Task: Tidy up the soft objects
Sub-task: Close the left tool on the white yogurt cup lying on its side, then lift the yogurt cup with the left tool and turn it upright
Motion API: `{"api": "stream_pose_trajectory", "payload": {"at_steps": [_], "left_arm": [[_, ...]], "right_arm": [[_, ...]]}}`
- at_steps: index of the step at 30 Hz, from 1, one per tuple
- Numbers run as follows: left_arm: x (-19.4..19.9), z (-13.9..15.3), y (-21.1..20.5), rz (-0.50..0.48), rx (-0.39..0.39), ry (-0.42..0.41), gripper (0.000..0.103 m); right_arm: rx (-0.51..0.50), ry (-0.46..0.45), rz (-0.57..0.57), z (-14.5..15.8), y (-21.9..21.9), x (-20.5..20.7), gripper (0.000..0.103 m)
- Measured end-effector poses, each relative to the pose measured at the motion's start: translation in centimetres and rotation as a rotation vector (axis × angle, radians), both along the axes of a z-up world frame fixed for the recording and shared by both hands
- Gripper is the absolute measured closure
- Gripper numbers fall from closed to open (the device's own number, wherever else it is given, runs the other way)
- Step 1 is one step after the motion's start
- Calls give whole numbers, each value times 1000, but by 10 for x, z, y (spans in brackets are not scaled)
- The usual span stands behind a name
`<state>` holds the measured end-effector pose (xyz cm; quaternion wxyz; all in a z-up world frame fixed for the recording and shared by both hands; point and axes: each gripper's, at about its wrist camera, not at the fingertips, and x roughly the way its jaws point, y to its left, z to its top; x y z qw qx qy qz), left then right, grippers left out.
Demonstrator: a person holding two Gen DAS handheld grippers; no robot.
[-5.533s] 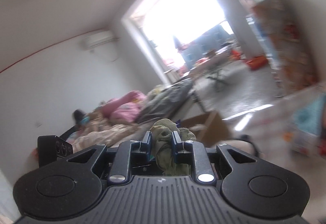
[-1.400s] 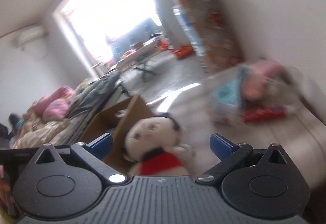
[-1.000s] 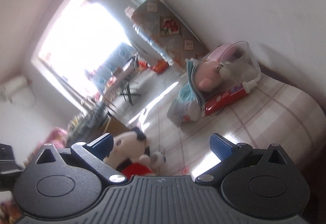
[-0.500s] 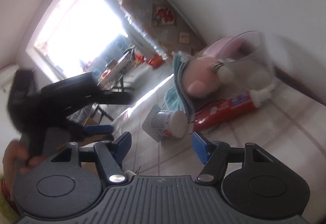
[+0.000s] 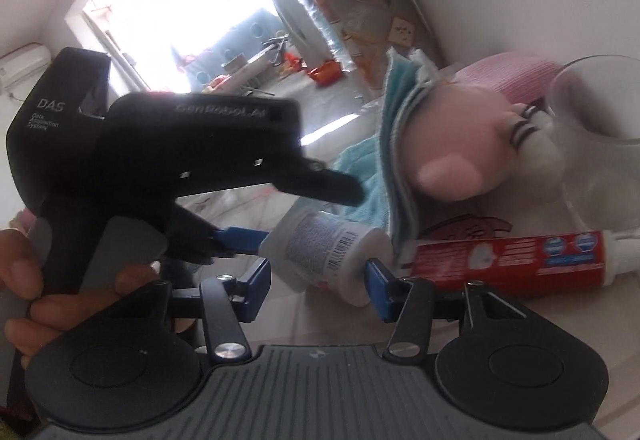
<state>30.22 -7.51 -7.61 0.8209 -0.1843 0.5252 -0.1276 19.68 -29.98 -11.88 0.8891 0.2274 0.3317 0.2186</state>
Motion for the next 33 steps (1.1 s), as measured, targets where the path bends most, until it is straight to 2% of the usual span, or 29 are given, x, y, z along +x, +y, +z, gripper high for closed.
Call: {"api": "stream_pose_trajectory", "payload": {"at_steps": [4, 10, 19, 25, 33], "left_arm": [[-9, 7, -7, -14, 41, -20, 25], [-28, 17, -7, -10, 51, -20, 25], [-67, 28, -23, -77, 92, -46, 22], [-81, 35, -42, -137, 73, -72, 21], [-91, 34, -50, -178, 45, -79, 21]], "right_arm": [[40, 7, 16, -3, -3, -4, 48], [128, 44, 24, -8, -13, -15, 48], [266, 118, 0, -21, -32, -43, 48], [290, 155, -20, -29, -40, -58, 48], [228, 134, -53, -17, -45, -78, 46]]}}
